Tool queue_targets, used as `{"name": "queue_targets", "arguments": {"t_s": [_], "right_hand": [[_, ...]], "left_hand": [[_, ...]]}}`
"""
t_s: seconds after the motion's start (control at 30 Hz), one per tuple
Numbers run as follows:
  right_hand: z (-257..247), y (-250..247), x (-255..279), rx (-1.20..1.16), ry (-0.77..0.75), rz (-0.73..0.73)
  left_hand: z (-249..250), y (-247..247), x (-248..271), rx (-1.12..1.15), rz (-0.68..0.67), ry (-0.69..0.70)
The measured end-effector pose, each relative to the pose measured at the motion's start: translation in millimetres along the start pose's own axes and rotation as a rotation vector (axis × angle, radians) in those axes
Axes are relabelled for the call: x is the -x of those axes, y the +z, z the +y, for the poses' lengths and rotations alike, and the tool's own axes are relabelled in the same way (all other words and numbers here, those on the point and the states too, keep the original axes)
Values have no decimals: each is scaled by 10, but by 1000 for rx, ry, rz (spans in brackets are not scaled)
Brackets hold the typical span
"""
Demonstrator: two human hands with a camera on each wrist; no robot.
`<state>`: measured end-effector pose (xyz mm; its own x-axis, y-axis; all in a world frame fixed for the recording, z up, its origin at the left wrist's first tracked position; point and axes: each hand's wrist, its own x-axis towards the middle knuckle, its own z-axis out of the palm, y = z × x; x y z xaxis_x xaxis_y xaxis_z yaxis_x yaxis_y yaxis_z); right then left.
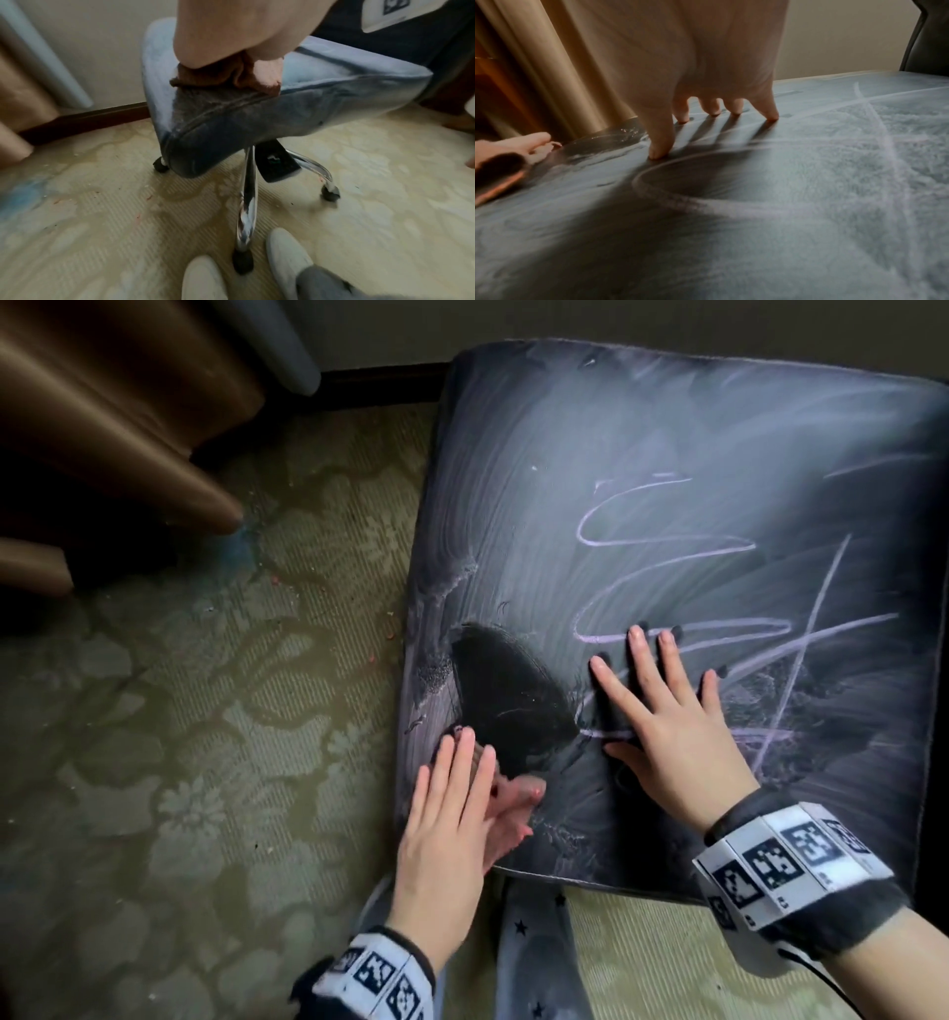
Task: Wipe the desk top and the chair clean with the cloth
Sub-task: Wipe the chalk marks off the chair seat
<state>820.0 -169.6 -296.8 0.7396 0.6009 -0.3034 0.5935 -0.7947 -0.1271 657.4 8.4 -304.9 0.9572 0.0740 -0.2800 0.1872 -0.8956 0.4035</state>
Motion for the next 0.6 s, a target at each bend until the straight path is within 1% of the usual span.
{"name": "queue_targets", "arguments": {"t_s": [0.03,0.07,0.13,0.17,0.2,0.23,0.3,0.33,0.4,0.43,0.47,0.6], "right_hand": [[-3,0,-3,-1,0,-9],[-4,-6,-6,-4,2,-14],[-5,-20,-16,-2,6,-11],[-13,-21,-17,-1,4,-12],[-22,-21,-12,-5,3,-17],[-26,-19,-5,-9,6,-21],[-26,-21,-1,-2,14,-23],[-25,-18,0,7,11,-30],[-21,-18,11,15,5,-38],[-15,-21,17,17,2,-42],[-8,-23,19,21,-3,-48],[3,-19,23,30,-11,-44]], "left_hand": [[-18,-84,-200,73,-4,-67],[-68,-155,-439,190,11,-191],[-286,-202,-917,357,99,-423],[-390,-154,-1010,368,132,-530],[-441,-103,-979,365,151,-565],[-434,-30,-815,379,178,-525],[-227,71,-303,422,220,-354],[-109,98,-36,437,207,-315],[-35,185,291,471,143,-325],[-65,200,292,486,130,-355],[-136,195,186,484,132,-378],[-292,-23,-673,478,159,-388]]}}
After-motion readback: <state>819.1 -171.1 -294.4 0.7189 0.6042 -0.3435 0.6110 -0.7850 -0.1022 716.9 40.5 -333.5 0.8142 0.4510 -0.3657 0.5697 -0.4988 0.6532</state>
